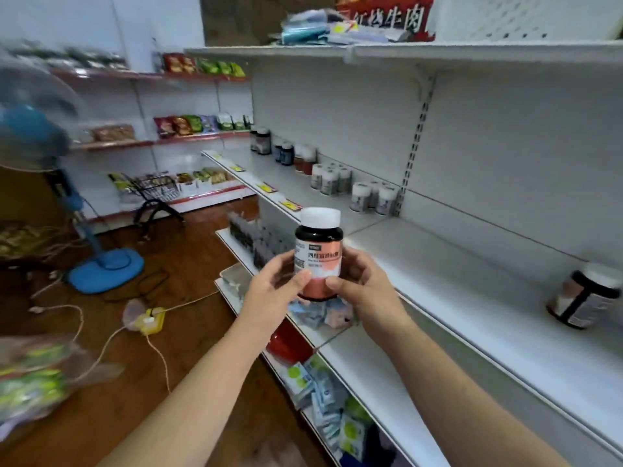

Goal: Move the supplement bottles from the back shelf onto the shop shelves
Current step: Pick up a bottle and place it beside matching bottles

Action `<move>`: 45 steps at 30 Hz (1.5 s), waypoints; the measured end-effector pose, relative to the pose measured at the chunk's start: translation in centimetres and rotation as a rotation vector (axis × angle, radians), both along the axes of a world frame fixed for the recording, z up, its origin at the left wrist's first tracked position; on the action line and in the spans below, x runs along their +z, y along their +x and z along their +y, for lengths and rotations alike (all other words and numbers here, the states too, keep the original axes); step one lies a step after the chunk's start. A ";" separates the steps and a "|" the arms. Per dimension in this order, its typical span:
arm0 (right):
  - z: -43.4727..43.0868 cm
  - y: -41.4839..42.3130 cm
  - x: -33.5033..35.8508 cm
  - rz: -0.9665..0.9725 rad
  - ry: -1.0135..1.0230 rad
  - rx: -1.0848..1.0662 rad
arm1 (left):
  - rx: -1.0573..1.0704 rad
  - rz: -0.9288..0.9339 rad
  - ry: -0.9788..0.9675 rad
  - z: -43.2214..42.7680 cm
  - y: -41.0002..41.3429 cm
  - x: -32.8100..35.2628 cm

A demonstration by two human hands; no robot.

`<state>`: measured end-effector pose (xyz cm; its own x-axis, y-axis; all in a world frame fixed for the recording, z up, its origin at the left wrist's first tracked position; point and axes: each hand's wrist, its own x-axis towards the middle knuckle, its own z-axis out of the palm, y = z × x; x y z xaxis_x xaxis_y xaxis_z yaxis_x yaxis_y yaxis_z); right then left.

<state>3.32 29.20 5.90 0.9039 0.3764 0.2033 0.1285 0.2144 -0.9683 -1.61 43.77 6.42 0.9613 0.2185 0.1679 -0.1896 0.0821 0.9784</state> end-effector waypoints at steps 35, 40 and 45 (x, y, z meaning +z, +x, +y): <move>46.4 50.8 0.0 0.058 -0.028 -0.187 | -0.153 0.057 0.092 46.7 53.0 -0.6; 52.0 58.9 -0.5 0.080 -0.063 -0.319 | -0.285 0.060 0.163 52.6 62.2 -0.4; 56.2 66.0 -0.3 0.067 -0.096 -0.445 | -0.385 0.058 0.298 56.7 71.2 0.5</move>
<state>69.29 85.40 5.63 0.9918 -0.0374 0.1220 0.1241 0.0610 -0.9904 69.63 100.52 6.87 0.9725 -0.2039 0.1127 -0.1447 -0.1497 0.9781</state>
